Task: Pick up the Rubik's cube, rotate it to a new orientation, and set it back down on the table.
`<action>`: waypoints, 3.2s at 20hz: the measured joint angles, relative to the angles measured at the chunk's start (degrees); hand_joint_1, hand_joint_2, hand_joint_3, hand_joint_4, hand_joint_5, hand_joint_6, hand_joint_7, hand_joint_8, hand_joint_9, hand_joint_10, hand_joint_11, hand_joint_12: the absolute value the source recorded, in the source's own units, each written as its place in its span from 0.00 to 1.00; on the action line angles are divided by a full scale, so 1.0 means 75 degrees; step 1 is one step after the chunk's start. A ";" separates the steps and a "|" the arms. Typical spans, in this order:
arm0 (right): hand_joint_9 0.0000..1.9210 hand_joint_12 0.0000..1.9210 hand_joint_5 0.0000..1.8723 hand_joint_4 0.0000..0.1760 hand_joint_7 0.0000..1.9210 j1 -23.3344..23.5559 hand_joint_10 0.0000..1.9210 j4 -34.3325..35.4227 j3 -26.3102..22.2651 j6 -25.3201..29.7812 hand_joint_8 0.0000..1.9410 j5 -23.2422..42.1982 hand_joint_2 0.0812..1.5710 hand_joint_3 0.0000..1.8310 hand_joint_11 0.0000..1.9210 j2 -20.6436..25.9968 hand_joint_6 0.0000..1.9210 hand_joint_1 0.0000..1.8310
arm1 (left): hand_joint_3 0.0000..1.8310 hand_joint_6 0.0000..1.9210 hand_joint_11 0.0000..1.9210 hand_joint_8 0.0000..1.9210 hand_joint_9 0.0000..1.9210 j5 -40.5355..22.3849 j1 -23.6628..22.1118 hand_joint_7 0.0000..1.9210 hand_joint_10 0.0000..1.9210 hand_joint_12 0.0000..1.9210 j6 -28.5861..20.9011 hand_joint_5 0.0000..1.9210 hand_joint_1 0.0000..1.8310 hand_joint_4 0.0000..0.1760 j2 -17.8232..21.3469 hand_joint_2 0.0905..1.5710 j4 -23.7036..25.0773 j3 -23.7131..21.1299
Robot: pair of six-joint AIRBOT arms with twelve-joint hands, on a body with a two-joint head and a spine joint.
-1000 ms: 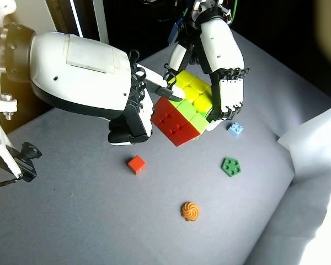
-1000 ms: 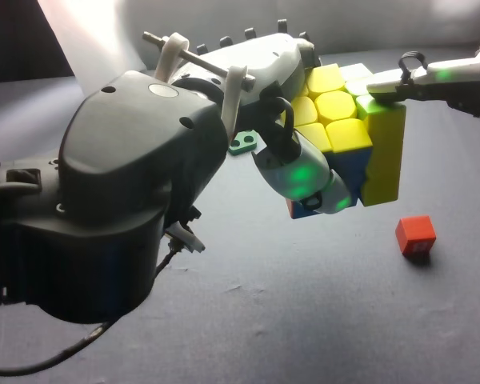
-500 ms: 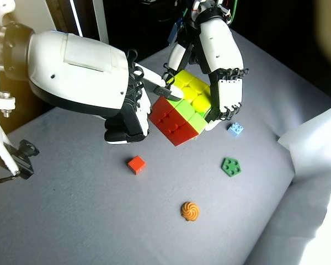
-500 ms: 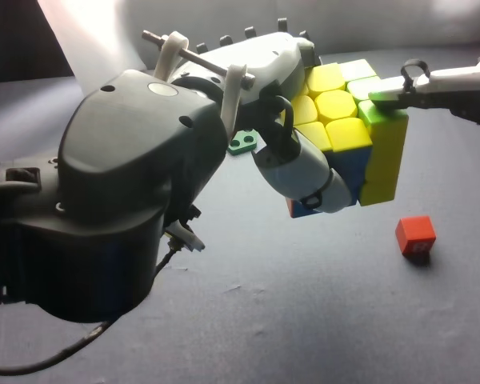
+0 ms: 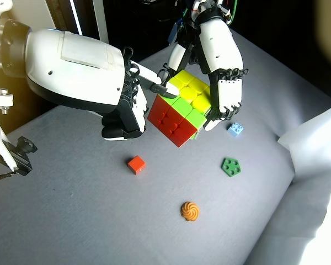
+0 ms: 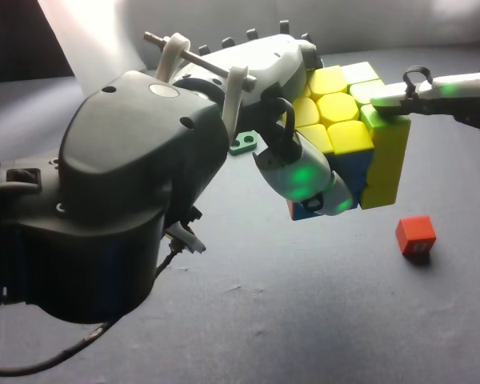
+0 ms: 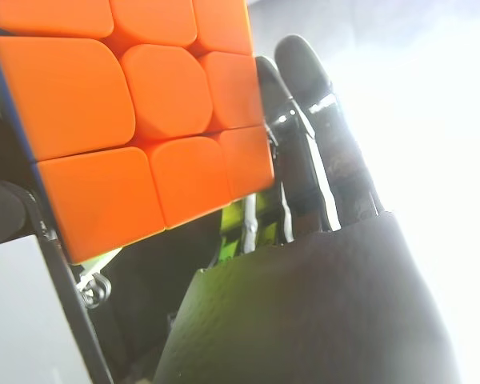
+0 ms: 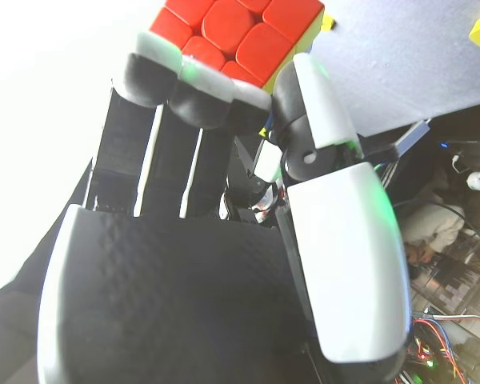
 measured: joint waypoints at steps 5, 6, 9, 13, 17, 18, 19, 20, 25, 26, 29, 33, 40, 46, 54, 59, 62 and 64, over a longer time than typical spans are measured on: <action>0.55 1.00 0.13 0.00 0.50 0.0000 1.00 -0.0067 -0.0087 0.0029 0.97 0.0006 0.78 0.00 0.52 0.0073 0.00 0.63 | 0.00 0.58 0.15 0.87 0.21 0.0015 -0.0003 0.24 0.56 0.61 0.0026 0.45 0.64 0.00 0.0003 0.80 -0.0012 -0.0009; 0.54 1.00 0.13 0.00 0.50 0.0000 1.00 -0.0073 -0.0087 0.0035 0.96 0.0015 0.78 0.00 0.51 0.0073 0.00 0.64 | 0.00 0.58 0.17 0.86 0.21 0.0009 -0.0012 0.24 0.56 0.62 0.0038 0.45 0.64 0.00 0.0000 0.80 -0.0035 -0.0009; 0.55 1.00 0.13 0.00 0.51 -0.0047 1.00 -0.0178 -0.0128 0.0079 0.97 0.0128 0.77 0.00 0.53 0.0102 0.00 0.63 | 0.00 0.57 0.18 0.85 0.22 -0.0090 -0.0026 0.25 0.55 0.61 0.0035 0.46 0.65 0.00 0.0003 0.79 -0.0009 -0.0006; 0.52 1.00 0.13 0.00 0.48 -0.0082 1.00 -0.0254 -0.0175 0.0090 0.98 0.0195 0.78 0.00 0.51 0.0122 0.00 0.64 | 0.00 0.59 0.19 0.85 0.22 -0.0105 -0.0029 0.24 0.52 0.60 0.0023 0.45 0.64 0.00 0.0009 0.80 0.0017 -0.0006; 0.54 1.00 0.13 0.00 0.49 -0.0079 1.00 -0.0254 -0.0175 0.0090 0.98 0.0198 0.78 0.00 0.52 0.0119 0.00 0.64 | 0.00 0.57 0.17 0.85 0.22 -0.0108 -0.0032 0.25 0.58 0.65 0.0023 0.46 0.65 0.00 0.0012 0.80 0.0017 -0.0006; 0.53 1.00 0.14 0.00 0.49 -0.0009 1.00 -0.0291 -0.0175 0.0090 0.99 0.0198 0.78 0.00 0.52 0.0119 0.00 0.63 | 0.00 0.54 0.19 0.83 0.24 -0.0108 -0.0029 0.27 0.56 0.64 0.0020 0.48 0.65 0.00 0.0012 0.78 0.0017 -0.0006; 0.53 1.00 0.14 0.00 0.49 0.0058 1.00 -0.0326 -0.0175 0.0073 0.99 0.0192 0.78 0.00 0.52 0.0119 0.00 0.63 | 0.00 0.54 0.19 0.83 0.24 -0.0108 -0.0032 0.27 0.56 0.64 0.0012 0.48 0.65 0.00 0.0012 0.78 0.0017 -0.0006; 0.53 1.00 0.13 0.00 0.49 0.0169 1.00 -0.0326 -0.0175 0.0052 0.99 0.0166 0.78 0.00 0.52 0.0119 0.00 0.63 | 0.00 0.57 0.18 0.84 0.24 -0.0105 -0.0032 0.25 0.55 0.62 -0.0015 0.46 0.65 0.00 0.0012 0.79 0.0023 -0.0009; 0.52 1.00 0.12 0.00 0.49 0.0548 1.00 -0.0291 -0.0038 0.0035 0.97 -0.0146 0.78 0.00 0.50 -0.0122 0.00 0.64 | 0.00 0.50 0.19 0.80 0.28 -0.0090 -0.0041 0.30 0.50 0.59 -0.0035 0.51 0.66 0.00 0.0009 0.76 0.0032 -0.0009; 0.51 1.00 0.12 0.00 0.48 0.0560 1.00 -0.0300 0.0067 0.0041 0.95 -0.0204 0.79 0.00 0.49 -0.0189 0.00 0.62 | 0.00 0.54 0.16 0.80 0.26 -0.0099 -0.0041 0.28 0.49 0.60 -0.0035 0.49 0.65 0.00 0.0009 0.77 0.0032 -0.0006; 0.53 1.00 0.13 0.00 0.50 0.0560 1.00 -0.0073 0.0370 0.0035 0.96 -0.0364 0.80 0.00 0.51 -0.0329 0.00 0.61 | 0.00 0.56 0.16 0.82 0.25 -0.0099 -0.0041 0.26 0.50 0.61 -0.0035 0.48 0.65 0.00 0.0009 0.78 0.0032 -0.0009; 0.53 1.00 0.11 0.00 0.49 0.0472 1.00 0.0041 0.0583 0.0026 0.97 -0.0548 0.80 0.00 0.50 -0.0452 0.00 0.61 | 0.00 0.55 0.16 0.83 0.24 -0.0128 -0.0041 0.27 0.54 0.62 -0.0032 0.48 0.65 0.00 0.0009 0.78 0.0026 -0.0006; 0.54 1.00 0.12 0.00 0.49 0.0388 1.00 0.0076 0.0629 0.0020 0.98 -0.0571 0.79 0.00 0.51 -0.0571 0.00 0.62 | 0.00 0.54 0.20 0.81 0.27 -0.0198 -0.0041 0.29 0.50 0.61 -0.0009 0.49 0.65 0.00 0.0012 0.77 -0.0009 -0.0006; 0.54 1.00 0.13 0.00 0.49 0.0187 1.00 0.0175 0.0694 0.0023 0.98 -0.0580 0.79 0.00 0.52 -0.0685 0.00 0.63 | 0.00 0.56 0.17 0.82 0.27 -0.0207 -0.0041 0.28 0.50 0.61 0.0076 0.48 0.65 0.00 0.0017 0.78 -0.0152 -0.0006; 0.52 1.00 0.12 0.00 0.49 0.0137 1.00 0.0248 0.0694 0.0015 0.95 -0.0606 0.79 0.00 0.50 -0.0717 0.00 0.62 | 0.00 0.56 0.19 0.83 0.27 -0.0227 -0.0041 0.28 0.49 0.61 0.0082 0.47 0.65 0.00 0.0017 0.78 -0.0152 -0.0006; 0.53 1.00 0.12 0.00 0.49 0.0052 1.00 0.0280 0.0694 -0.0038 0.97 -0.0612 0.78 0.00 0.51 -0.0749 0.00 0.63 | 0.00 0.57 0.18 0.83 0.27 -0.0239 -0.0041 0.26 0.47 0.59 0.0114 0.47 0.65 0.00 0.0017 0.79 -0.0227 -0.0006; 0.52 1.00 0.12 0.00 0.49 0.0032 1.00 0.0280 0.0694 -0.0038 0.95 -0.0615 0.80 0.00 0.50 -0.0749 0.00 0.61 | 0.00 0.58 0.18 0.85 0.25 -0.0236 -0.0041 0.26 0.52 0.63 0.0114 0.46 0.65 0.00 0.0017 0.79 -0.0219 -0.0006; 0.53 1.00 0.13 0.00 0.48 0.0000 1.00 0.0318 0.0694 -0.0041 0.96 -0.0618 0.78 0.00 0.51 -0.0764 0.00 0.64 | 0.00 0.54 0.18 0.82 0.26 -0.0239 -0.0041 0.28 0.50 0.62 0.0128 0.48 0.65 0.00 0.0017 0.78 -0.0233 -0.0006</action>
